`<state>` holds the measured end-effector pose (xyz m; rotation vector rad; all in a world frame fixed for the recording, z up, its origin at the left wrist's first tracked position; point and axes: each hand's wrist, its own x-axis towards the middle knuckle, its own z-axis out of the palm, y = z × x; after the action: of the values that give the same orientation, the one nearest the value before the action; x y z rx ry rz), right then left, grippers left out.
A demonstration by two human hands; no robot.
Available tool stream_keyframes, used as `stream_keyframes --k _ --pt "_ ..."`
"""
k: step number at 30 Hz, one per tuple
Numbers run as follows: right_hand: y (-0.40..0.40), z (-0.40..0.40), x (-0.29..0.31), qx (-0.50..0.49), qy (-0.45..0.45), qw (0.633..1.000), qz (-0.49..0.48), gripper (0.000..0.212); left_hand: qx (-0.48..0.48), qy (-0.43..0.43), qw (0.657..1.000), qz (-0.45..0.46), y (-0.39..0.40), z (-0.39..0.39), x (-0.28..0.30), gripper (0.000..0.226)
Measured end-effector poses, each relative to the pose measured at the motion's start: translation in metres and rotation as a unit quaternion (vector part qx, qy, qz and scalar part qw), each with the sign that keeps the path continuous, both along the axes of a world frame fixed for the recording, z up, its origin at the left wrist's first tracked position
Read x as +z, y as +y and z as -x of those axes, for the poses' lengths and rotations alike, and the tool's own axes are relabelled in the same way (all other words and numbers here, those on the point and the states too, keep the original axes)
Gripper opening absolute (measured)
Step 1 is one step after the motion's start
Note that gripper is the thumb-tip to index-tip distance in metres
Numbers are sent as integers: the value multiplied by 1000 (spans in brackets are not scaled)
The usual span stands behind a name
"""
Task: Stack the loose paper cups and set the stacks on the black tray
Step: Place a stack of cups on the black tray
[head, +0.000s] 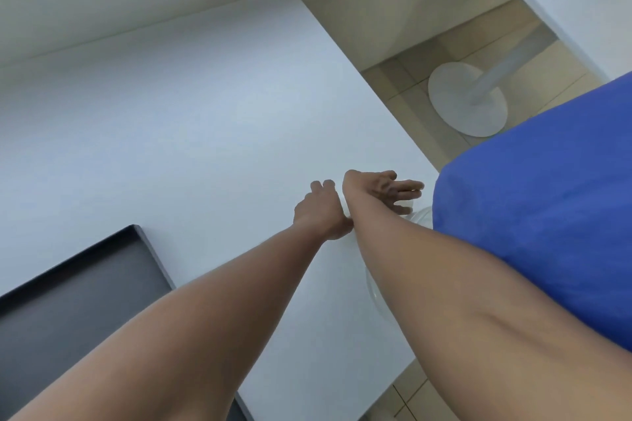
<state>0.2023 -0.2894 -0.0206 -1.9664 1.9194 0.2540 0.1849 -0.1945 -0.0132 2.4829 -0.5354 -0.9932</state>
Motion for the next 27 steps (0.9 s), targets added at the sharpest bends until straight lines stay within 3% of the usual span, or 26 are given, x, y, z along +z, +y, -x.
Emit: stream_keyframes --k 3,10,17,27 --pt "0 0 -1 -1 -4 1000 -11 48 -25 1 1000 -7 -12 5 0 52" --pt "-1 -1 -2 -20 -4 999 -26 47 -12 1 1000 -14 -18 11 -5 42" --pt "1 1 -8 -17 -3 1000 -6 53 1 8 1000 -11 -18 12 -16 40" --pt "2 2 -17 18 -62 997 38 37 11 10 1000 5 -14 5 -25 42"
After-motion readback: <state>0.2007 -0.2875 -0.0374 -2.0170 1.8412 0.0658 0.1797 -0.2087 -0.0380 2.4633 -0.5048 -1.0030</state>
